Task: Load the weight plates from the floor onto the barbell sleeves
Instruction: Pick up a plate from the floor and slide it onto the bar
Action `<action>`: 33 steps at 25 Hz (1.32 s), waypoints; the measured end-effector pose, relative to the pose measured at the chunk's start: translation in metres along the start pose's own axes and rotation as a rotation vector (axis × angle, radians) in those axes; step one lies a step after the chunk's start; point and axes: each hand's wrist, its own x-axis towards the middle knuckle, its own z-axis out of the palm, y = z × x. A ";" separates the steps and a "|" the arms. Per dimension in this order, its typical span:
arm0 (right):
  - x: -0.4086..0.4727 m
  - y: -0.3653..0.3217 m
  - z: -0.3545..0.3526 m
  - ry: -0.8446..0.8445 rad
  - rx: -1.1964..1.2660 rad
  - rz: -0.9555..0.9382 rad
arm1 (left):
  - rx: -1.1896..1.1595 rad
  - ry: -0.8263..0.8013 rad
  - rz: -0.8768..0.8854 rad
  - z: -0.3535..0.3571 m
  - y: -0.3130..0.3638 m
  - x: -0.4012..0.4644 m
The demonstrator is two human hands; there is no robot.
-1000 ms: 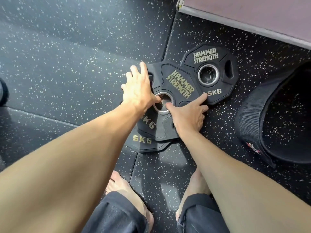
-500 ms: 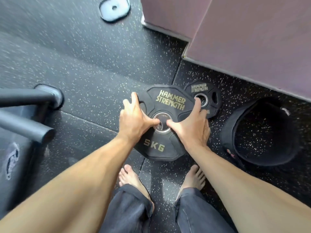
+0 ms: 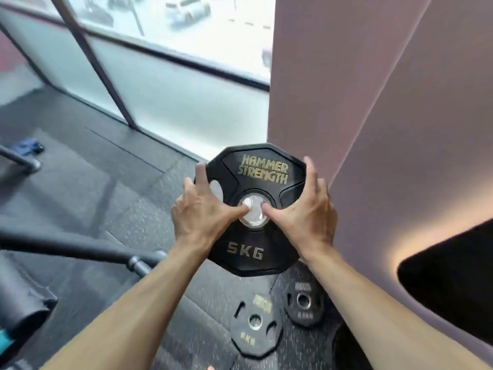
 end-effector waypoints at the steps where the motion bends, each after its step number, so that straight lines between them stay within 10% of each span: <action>1: 0.011 -0.034 -0.032 0.047 0.022 -0.068 | -0.016 0.071 0.010 -0.047 0.017 0.002; 9: 0.001 -0.292 -0.259 0.241 0.204 -0.431 | -0.099 0.567 0.150 -0.387 0.085 -0.042; 18: -0.206 -0.484 -0.396 0.366 0.444 -0.779 | -0.256 1.010 0.281 -0.638 -0.010 -0.244; 33: -0.485 -0.667 -0.394 -0.223 0.882 -1.142 | 0.027 1.353 -0.133 -0.804 -0.180 -0.521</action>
